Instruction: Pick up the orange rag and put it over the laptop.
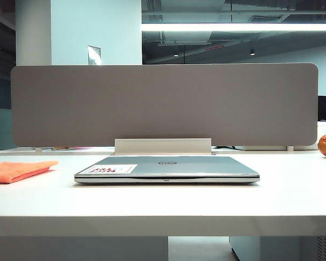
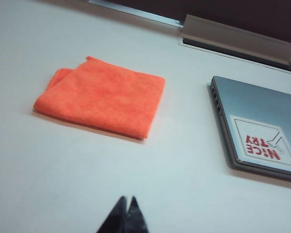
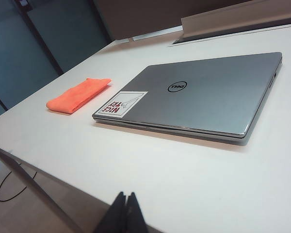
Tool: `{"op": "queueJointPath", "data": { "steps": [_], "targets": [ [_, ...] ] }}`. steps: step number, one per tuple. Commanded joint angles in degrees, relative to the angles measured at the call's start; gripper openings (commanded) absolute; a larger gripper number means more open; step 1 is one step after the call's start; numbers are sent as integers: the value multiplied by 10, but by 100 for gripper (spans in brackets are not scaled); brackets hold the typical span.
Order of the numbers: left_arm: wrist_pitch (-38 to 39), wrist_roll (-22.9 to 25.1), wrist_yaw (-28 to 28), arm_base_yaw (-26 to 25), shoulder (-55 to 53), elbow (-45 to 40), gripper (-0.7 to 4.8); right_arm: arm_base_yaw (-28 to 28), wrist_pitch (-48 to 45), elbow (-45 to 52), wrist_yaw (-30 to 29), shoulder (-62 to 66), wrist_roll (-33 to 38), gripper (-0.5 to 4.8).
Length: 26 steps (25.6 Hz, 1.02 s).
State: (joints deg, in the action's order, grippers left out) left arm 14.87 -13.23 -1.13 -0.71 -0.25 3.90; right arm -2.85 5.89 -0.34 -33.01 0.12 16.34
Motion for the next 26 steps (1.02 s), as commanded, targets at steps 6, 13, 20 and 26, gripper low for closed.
{"op": "queueJointPath", "data": {
  "steps": [6,13,20,26],
  "targets": [
    [31,-69,-37,-2,-63,104,-6,0,-10,2,-2,-1,2,-5],
    [31,-87,-42,-2,-261,224,-6,0,-21,2,-2,-1,2,-5],
    [13,-103,-41,-2,-370,257,-6,0,-53,2,-19,-1,4,-5],
    [-23,-124,-42,-2,-451,258,-6,0,-66,2,-19,-1,4,-5]
  ]
}}
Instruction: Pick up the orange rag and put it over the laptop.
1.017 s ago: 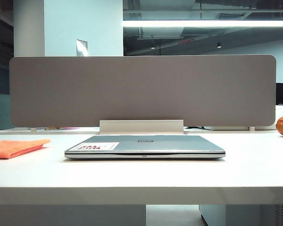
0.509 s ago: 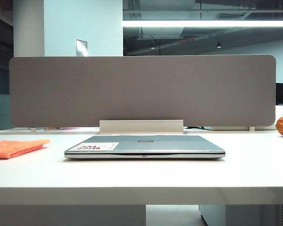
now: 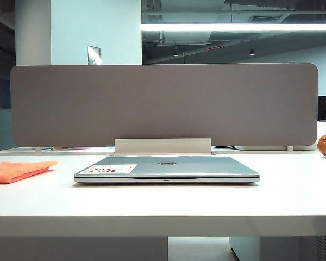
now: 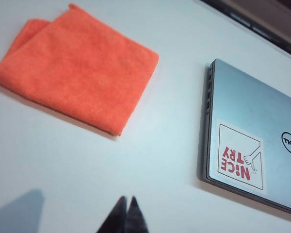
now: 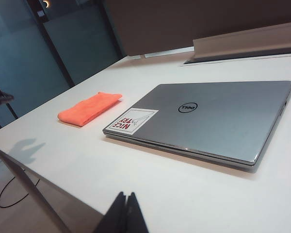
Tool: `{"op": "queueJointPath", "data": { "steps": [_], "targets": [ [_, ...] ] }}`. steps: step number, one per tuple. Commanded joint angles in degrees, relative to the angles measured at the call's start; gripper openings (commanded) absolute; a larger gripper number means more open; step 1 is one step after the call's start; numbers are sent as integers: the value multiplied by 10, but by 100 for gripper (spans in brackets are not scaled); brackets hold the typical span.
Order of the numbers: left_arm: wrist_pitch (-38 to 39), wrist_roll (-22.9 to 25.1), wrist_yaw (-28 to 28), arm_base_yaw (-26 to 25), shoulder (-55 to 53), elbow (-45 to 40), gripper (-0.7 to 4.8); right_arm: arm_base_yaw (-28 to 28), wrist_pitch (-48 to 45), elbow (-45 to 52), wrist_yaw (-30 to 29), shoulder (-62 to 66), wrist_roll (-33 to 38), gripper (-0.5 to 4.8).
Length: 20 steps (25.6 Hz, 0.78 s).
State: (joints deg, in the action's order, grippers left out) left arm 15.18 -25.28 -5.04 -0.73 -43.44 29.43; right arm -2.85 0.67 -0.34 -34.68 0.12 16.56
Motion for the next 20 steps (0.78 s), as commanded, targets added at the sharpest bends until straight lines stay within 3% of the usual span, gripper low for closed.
{"op": "queueJointPath", "data": {
  "steps": [1,10,20],
  "targets": [
    [-32,-7,-2,-2,-26,3,-6,0,-14,2,-2,-1,2,-5],
    [-110,-71,-4,-42,-109,12,-6,0,-13,2,-2,-1,2,-5],
    [-113,-97,-28,-56,-272,114,-6,0,-9,2,-2,-1,4,-5]
  ]
}}
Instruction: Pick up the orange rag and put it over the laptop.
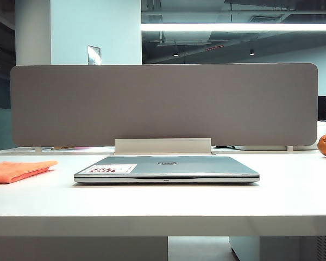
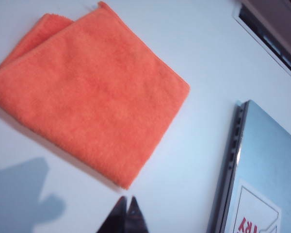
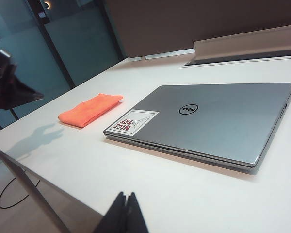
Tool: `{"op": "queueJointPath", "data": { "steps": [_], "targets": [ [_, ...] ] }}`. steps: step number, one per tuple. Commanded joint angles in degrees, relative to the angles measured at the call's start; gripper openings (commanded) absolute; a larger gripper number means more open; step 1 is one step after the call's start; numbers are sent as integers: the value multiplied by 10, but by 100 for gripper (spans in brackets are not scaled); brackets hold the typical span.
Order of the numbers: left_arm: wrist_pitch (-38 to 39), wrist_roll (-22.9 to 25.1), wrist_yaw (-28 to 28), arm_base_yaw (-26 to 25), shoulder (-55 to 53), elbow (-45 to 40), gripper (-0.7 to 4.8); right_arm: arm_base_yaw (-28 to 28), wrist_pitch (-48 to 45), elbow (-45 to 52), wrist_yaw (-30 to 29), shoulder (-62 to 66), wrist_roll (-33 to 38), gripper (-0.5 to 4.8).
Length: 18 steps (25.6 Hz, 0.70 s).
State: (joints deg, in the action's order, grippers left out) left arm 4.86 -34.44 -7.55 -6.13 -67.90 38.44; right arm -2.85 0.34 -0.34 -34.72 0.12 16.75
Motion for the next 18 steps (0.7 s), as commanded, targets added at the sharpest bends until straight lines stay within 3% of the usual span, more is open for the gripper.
{"op": "queueJointPath", "data": {
  "steps": [1,6,11,14,18],
  "targets": [
    [-10,-6,-2,-2,-40,33,-6,0,-5,2,-2,-1,2,-5],
    [-12,-16,-30,-27,-122,89,8,0,-5,2,-2,-1,2,-5],
    [-11,-34,-34,-68,-155,106,159,0,-3,2,-2,-1,2,-5],
    [-9,-29,-43,-106,-165,107,161,0,1,2,-2,-1,2,-5],
    [-4,14,-43,-147,-179,107,161,0,1,2,-2,-1,2,-5]
  ]
}}
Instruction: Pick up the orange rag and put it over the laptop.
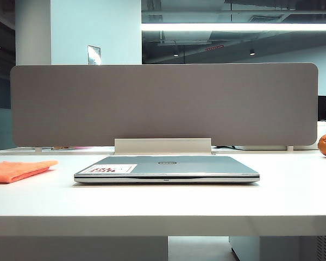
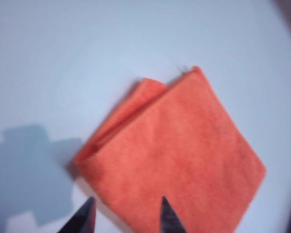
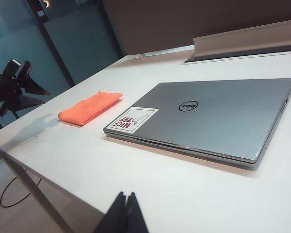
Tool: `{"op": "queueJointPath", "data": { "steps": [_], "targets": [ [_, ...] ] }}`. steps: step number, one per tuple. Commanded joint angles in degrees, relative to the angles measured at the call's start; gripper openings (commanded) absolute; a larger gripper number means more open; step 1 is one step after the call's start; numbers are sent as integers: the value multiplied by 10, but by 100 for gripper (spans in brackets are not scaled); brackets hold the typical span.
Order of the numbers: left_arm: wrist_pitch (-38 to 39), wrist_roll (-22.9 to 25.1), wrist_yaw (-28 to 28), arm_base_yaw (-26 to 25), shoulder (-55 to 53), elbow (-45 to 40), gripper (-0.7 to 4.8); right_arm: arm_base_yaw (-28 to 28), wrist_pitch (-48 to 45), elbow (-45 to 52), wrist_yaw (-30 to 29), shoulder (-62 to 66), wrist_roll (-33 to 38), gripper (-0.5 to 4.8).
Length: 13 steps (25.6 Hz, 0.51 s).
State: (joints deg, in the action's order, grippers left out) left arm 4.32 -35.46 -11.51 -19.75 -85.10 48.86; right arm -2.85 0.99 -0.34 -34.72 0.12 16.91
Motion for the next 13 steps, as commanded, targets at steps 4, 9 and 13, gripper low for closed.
{"op": "queueJointPath", "data": {
  "steps": [4,9,13],
  "targets": [
    [-5,27,-25,-17,-34,3,161,0,-3,2,-2,-1,0,-5],
    [-23,26,-29,-17,-68,3,161,0,3,2,-2,-1,0,-5],
    [-42,28,-27,-17,-87,3,162,0,4,2,-2,-1,0,-5]
  ]
}}
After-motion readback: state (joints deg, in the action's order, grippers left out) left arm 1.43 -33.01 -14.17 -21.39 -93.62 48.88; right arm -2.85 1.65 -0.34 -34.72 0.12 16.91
